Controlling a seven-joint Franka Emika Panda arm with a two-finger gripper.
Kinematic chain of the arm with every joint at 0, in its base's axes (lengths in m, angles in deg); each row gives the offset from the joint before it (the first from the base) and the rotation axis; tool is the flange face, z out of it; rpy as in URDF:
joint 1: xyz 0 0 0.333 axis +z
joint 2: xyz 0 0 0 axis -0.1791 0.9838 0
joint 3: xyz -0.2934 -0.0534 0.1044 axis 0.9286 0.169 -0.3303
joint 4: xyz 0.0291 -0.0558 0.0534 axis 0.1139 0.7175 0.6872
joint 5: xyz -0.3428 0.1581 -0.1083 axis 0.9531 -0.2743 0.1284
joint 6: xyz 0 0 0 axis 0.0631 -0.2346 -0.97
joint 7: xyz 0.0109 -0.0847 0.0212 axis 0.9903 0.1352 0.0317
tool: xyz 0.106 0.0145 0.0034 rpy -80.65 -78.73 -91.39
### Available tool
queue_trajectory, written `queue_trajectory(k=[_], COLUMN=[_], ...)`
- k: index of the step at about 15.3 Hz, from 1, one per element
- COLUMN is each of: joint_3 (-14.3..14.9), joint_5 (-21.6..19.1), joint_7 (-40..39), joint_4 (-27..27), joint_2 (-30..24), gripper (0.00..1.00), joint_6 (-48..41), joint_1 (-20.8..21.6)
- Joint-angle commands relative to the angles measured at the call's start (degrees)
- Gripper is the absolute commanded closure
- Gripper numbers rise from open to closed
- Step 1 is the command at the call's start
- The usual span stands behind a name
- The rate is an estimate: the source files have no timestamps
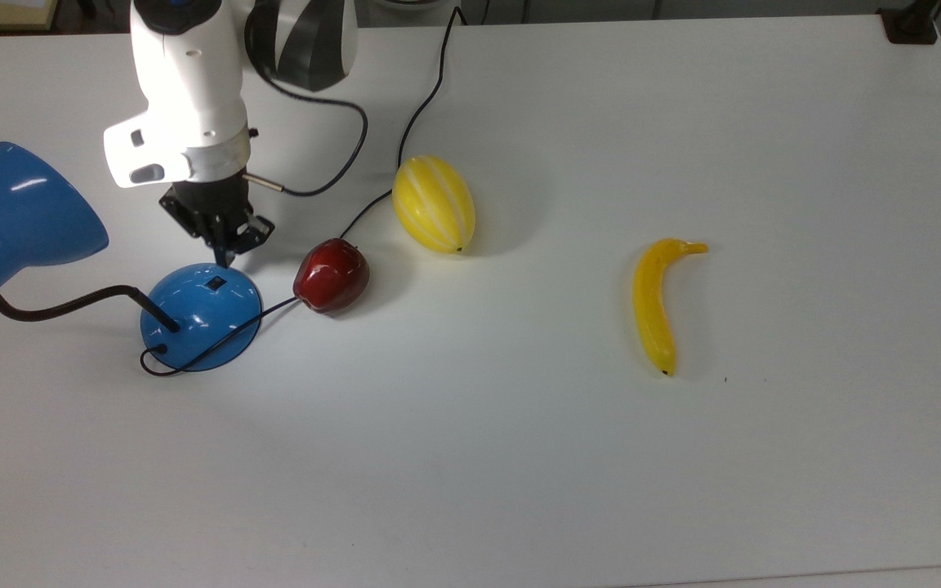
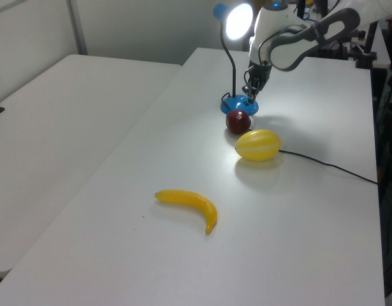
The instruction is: Turn on desk lamp
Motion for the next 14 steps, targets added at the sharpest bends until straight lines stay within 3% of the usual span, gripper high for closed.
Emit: queue_trajectory(k=[1,4,6,8,10,14], joint_3=[-2.38,-4.92,-6.42,-6.69,-6.69,-5.64], joint_5=[1.31,0.69,0.43,0.34,0.16,-3.43], joint_7=[3.52,3.8,3.18,2.92,0.82,-4.29], joint_4=[3.66,3.65,3.65,3.74,3.31,1.72], joint_2=[-10.35,-16.41,-19.85,-22.22,-23.64,-24.26], gripper=[1.0,0.95,0.84,0.55,0.0,0.0], joint_6=[-11.98,-21.73,-28.41,-32.56,-33.19,-33.54], joint_1=[1.15,1.41,2.73,4.13,4.58,4.58])
